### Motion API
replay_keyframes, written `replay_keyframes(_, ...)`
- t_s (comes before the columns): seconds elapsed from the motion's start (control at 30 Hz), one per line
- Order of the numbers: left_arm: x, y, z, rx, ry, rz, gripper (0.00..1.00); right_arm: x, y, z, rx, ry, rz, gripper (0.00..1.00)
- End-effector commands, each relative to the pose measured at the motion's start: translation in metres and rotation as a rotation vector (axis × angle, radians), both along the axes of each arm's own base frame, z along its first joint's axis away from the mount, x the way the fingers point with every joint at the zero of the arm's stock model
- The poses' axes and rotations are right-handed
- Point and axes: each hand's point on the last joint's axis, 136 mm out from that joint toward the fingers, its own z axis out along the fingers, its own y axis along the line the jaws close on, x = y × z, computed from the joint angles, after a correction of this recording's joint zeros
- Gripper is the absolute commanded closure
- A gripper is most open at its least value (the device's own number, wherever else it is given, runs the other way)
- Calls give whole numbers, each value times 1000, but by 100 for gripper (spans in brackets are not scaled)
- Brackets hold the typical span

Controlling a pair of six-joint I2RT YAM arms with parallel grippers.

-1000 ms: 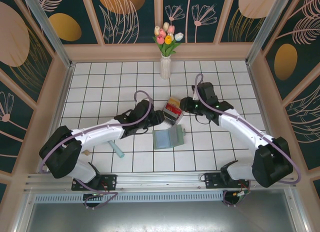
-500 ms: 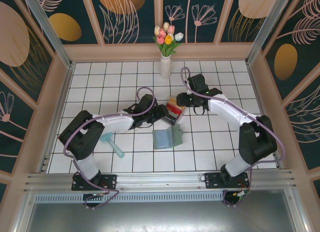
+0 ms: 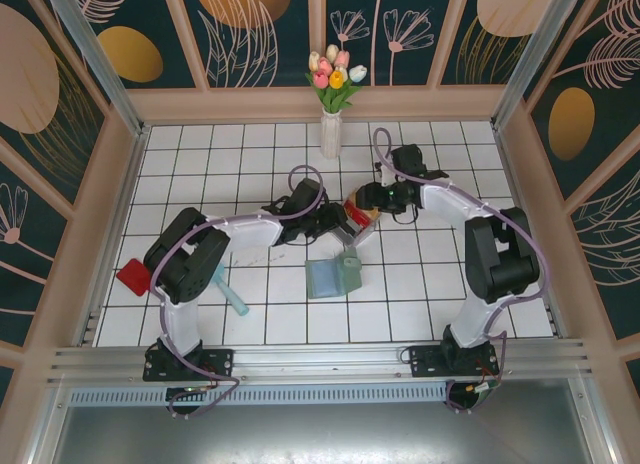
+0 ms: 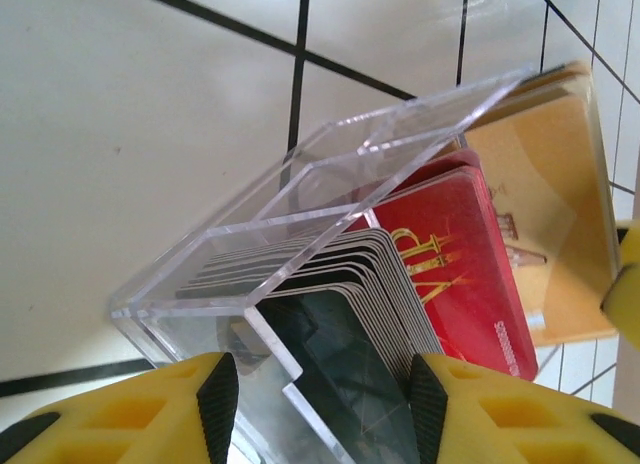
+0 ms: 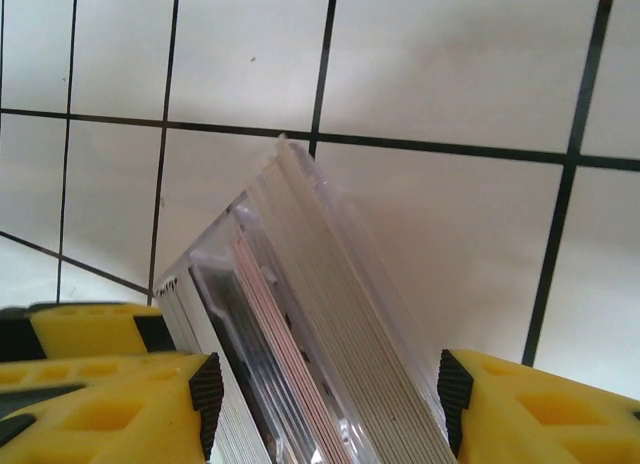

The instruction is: Put the credit cards into the card holder

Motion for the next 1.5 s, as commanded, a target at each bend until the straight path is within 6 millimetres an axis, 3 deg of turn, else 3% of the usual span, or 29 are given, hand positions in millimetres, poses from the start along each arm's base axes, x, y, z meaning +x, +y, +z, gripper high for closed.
replay_keyframes(0.0, 6, -7, -6, 53, -27, -55, 48, -24, 17, 24, 110, 7, 64, 39)
replay_keyframes(0.1, 8, -7, -12, 82, -26, -67, 48, -24, 3, 22, 20, -9, 35, 39)
replay_keyframes(0.27, 8, -3, -18, 117, -27, -76, 49, 4, -46, 18, -278, -93, -110, 35)
replay_keyframes(0.4, 7, -1, -22, 130, -23, -79, 49, 13, -40, 26, -335, -143, -58, 35)
replay_keyframes(0.67, 6, -1, -23, 132, -23, -80, 49, 17, -29, 19, -491, -174, -6, 35)
replay_keyframes(1.07, 3, 2, -27, 132, -13, -79, 50, 13, -31, -12, -575, -123, 21, 36)
replay_keyframes(1.23, 3, 4, -29, 141, -12, -71, 50, 20, -42, 1, -635, -164, -34, 37)
replay_keyframes(1.47, 3, 4, -30, 143, -9, -72, 51, 21, -38, 20, -598, -200, -44, 40)
